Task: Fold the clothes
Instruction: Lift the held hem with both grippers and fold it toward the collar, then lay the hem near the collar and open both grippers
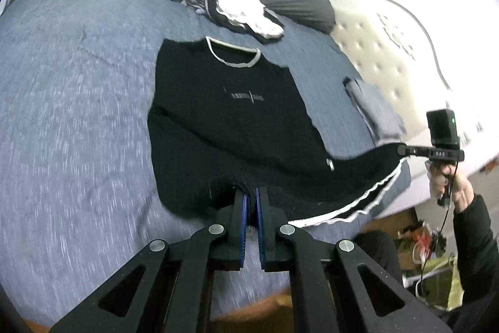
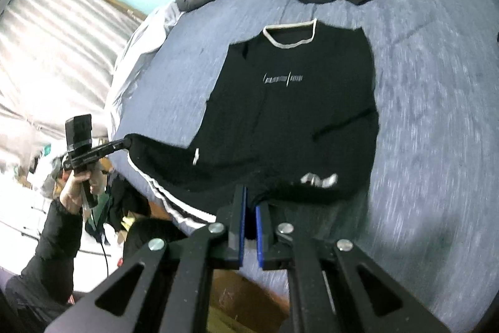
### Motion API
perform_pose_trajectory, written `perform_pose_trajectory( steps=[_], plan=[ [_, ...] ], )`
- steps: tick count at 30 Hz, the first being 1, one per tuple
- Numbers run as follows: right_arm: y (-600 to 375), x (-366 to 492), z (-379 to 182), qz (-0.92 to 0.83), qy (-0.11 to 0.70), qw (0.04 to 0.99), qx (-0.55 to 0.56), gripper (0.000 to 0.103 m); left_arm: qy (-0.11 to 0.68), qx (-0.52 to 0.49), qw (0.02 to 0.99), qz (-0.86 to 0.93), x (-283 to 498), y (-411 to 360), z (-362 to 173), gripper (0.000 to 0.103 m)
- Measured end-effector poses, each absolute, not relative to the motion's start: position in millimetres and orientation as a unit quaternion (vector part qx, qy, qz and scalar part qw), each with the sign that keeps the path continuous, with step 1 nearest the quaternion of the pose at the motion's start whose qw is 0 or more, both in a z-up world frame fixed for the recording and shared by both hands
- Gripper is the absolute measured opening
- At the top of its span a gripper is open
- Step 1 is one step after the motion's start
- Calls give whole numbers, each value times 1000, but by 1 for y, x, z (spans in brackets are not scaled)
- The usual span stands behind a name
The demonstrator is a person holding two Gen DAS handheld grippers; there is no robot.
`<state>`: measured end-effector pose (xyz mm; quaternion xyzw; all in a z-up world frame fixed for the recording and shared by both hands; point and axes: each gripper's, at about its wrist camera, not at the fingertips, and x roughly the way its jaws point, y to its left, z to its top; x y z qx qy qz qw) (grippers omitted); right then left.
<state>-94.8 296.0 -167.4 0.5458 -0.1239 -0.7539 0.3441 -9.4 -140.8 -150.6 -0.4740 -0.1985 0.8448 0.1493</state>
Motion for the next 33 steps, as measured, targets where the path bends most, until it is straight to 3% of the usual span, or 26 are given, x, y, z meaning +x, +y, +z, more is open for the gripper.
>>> perform_pose_trajectory(
  steps=[13, 26, 30, 33],
  plan=[
    [296, -286, -206, -761, -169, 296, 552, 5, -245, -482, 109, 834, -204, -197, -186, 6],
    [304, -419, -267, -766, -219, 235, 556, 5, -282, -485, 77, 824, -327, -233, -242, 6],
    [306, -435, -299, -759, -244, 216, 564, 7, -311, -489, 62, 813, -346, -238, -268, 12],
    [312, -438, -314, -757, -262, 207, 562, 8, -336, -475, 48, 812, -345, -245, -280, 35]
  ],
)
